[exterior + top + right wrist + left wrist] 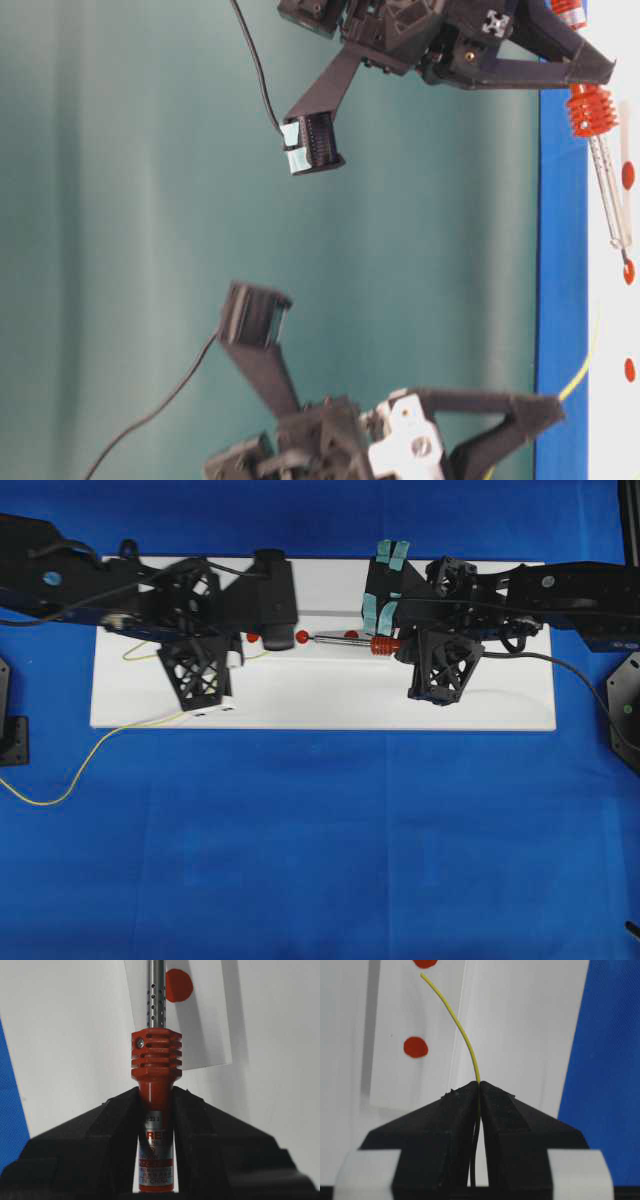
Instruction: Touch the tip of the soldering iron to the tip of the solder at the mark.
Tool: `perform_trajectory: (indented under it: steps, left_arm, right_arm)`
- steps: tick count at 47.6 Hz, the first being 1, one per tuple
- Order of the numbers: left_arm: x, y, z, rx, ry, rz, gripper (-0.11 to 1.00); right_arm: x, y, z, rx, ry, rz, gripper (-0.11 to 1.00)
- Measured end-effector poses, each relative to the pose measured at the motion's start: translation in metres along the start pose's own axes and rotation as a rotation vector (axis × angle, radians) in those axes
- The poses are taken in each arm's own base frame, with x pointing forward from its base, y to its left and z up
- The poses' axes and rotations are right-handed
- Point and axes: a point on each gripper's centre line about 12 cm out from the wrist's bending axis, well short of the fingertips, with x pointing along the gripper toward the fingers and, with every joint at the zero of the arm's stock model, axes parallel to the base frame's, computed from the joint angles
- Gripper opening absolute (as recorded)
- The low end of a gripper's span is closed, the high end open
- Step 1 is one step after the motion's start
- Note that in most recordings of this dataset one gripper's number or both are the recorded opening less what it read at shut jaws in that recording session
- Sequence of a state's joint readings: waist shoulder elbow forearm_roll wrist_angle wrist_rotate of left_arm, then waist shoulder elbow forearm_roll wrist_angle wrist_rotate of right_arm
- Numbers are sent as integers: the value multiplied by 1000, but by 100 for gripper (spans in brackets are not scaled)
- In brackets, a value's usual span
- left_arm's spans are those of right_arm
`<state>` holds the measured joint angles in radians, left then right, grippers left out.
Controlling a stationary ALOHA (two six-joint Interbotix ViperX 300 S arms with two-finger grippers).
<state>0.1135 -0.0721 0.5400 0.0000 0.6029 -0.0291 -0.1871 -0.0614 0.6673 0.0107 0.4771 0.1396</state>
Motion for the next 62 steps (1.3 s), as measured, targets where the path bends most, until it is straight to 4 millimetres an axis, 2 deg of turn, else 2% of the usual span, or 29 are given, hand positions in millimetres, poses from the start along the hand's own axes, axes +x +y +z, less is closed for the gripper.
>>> perform_trajectory:
  steps: [7, 15, 31, 39, 49, 62]
  left_arm:
    - [-13, 0, -11, -8, -14, 0, 2]
    - [-24, 0, -13, -19, -51, -1, 2]
    - [-26, 0, -13, -20, -75, -3, 2]
    - [-26, 0, -12, -19, -80, -2, 2]
    - [-26, 0, -12, -19, -87, -4, 2]
    - [-26, 0, -11, -17, -89, -3, 2]
  right_arm:
    - [0, 0, 0, -3, -2, -1, 6]
    - [0, 0, 0, -3, -2, -1, 6]
    - [0, 0, 0, -4, -2, -2, 6]
    - [-11, -2, 0, -8, -28, -3, 6]
    - [-37, -7, -15, 4, -73, -3, 6]
    - [-58, -15, -49, 52, -58, -10, 6]
